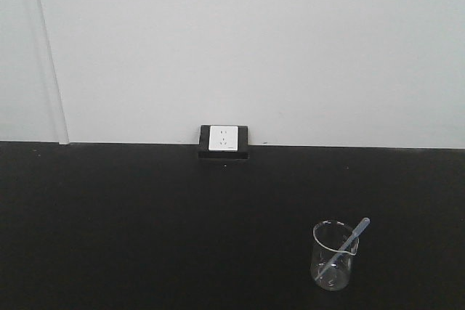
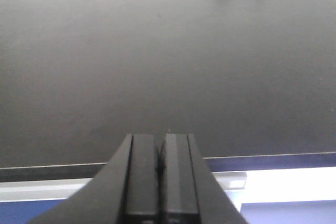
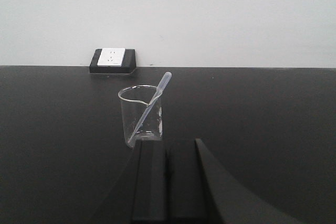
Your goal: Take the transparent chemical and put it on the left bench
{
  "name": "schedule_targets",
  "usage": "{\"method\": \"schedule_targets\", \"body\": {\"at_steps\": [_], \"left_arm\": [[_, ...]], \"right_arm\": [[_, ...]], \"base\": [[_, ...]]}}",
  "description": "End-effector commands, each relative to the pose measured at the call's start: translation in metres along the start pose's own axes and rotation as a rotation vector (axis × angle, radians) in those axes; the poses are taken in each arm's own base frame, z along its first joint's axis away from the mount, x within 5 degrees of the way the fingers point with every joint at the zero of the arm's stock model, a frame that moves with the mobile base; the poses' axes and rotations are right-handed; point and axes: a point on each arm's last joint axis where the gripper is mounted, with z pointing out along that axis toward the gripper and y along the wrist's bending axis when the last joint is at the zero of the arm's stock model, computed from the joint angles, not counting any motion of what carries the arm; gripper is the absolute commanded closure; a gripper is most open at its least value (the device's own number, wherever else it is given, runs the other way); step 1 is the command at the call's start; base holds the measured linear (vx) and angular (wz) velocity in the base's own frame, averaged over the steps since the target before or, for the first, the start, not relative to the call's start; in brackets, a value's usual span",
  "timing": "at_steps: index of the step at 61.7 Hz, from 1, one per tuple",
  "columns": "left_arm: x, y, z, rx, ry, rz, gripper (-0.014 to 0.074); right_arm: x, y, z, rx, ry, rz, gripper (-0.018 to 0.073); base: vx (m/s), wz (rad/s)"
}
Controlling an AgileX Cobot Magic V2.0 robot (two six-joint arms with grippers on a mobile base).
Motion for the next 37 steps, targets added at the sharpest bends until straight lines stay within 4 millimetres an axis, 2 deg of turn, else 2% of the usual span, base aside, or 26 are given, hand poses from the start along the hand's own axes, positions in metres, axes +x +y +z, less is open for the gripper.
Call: {"method": "schedule_targets", "body": {"at_steps": [1,14,23,29,32,37], "left_arm": [[-0.003,0.000,-0.001,-0.002,-0.081,-0.009,0.0600],[-0.003,0.000,-0.001,-0.002,-0.081,-0.009,0.0600],[-0.003,0.000,-0.001,-0.002,-0.081,-0.009,0.0600],[-0.003,0.000,-0.001,-0.002,-0.081,-0.009,0.0600],[-0.003,0.000,-0.001,-0.002,-0.081,-0.009,0.0600],[-0.003,0.000,-0.001,-0.002,-0.081,-0.009,0.0600]], "right_arm": [[-0.006,0.000,-0.001,-0.003,-0.082,-0.008,0.0567],[-0.006,0.000,-0.001,-0.004,-0.086,-0.010,0.0567],[-0.018,0.002,-0.003,-0.015,-0.215,-0.016,0.0567],[-0.038,0.003,-0.009,-0.033,-0.407,-0.007,0.0567],[-0.057,0.004,-0.014,-0.041,-0.489,0.008,0.0567],[-0.090,0.004,-0.019,-0.031,-0.485,-0.001,0.0567]], "base": [[0.00,0.00],[0.00,0.00],[0.00,0.00],[0.00,0.00],[0.00,0.00],[0.00,0.00]]}}
